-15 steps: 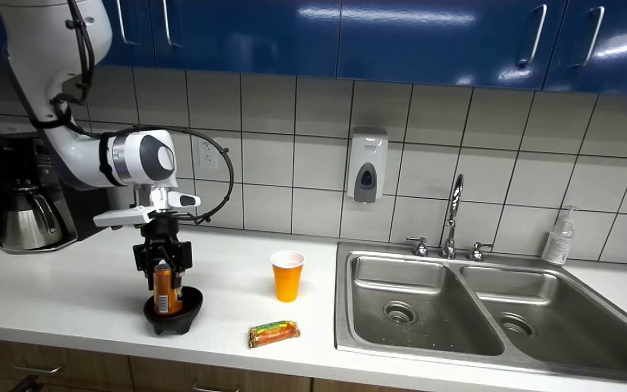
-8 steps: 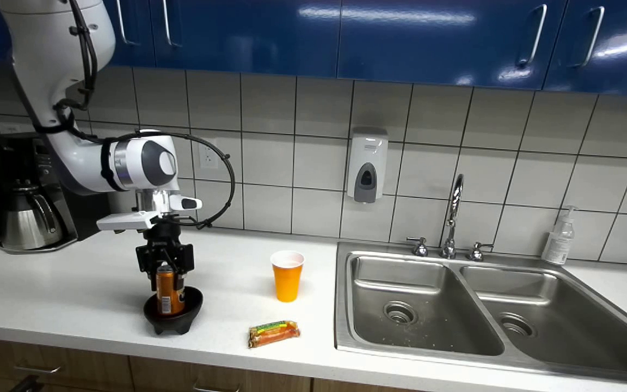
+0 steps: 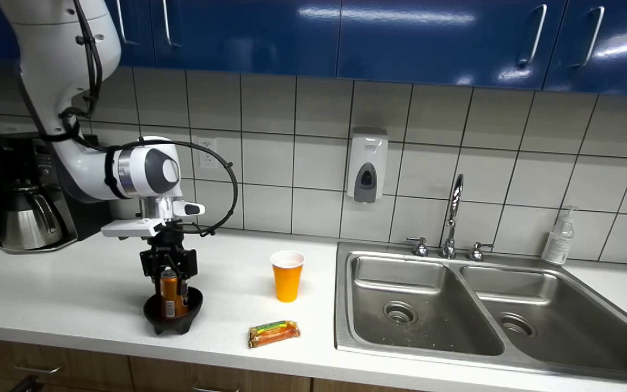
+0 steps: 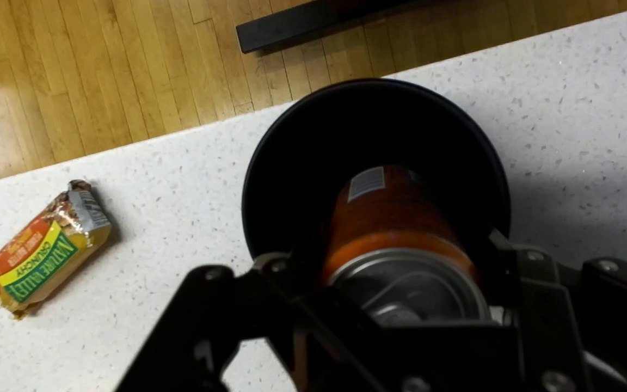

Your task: Place the orange can in the black bowl

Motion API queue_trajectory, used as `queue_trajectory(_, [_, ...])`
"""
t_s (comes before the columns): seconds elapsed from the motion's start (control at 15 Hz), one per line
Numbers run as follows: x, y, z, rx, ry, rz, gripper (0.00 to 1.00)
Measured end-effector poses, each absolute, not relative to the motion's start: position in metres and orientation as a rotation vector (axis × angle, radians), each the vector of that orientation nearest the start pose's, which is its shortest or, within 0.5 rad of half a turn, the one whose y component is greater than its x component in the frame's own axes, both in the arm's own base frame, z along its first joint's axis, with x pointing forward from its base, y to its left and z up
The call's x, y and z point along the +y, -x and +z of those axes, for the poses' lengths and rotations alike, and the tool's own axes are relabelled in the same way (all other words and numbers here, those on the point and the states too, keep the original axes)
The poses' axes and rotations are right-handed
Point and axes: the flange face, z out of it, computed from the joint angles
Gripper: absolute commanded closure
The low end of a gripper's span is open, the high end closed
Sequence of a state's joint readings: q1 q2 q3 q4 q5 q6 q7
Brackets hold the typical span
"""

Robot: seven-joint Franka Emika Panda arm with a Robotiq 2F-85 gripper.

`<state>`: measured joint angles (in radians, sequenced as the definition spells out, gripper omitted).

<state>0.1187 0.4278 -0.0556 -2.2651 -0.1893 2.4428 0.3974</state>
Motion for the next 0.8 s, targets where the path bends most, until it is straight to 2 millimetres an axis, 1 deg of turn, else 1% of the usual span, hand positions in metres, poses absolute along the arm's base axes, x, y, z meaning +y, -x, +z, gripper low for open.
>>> queue_trajectory(0.13, [0.03, -0.506, 0.15, 0.282, 3.29, 0.349, 0.08])
queue_trajectory(0.2, [0.03, -0.505, 0.15, 0.281, 3.29, 0.349, 0.08])
queue_trajectory(0.33, [0.031, -0.506, 0.15, 0.28, 3.293, 0.347, 0.01])
queue_trajectory(0.67, [0.033, -0.51, 0.154, 0.272, 3.297, 0.326, 0.0])
queue_trajectory(0.8, [0.034, -0.517, 0.162, 0.275, 3.297, 0.293, 0.0])
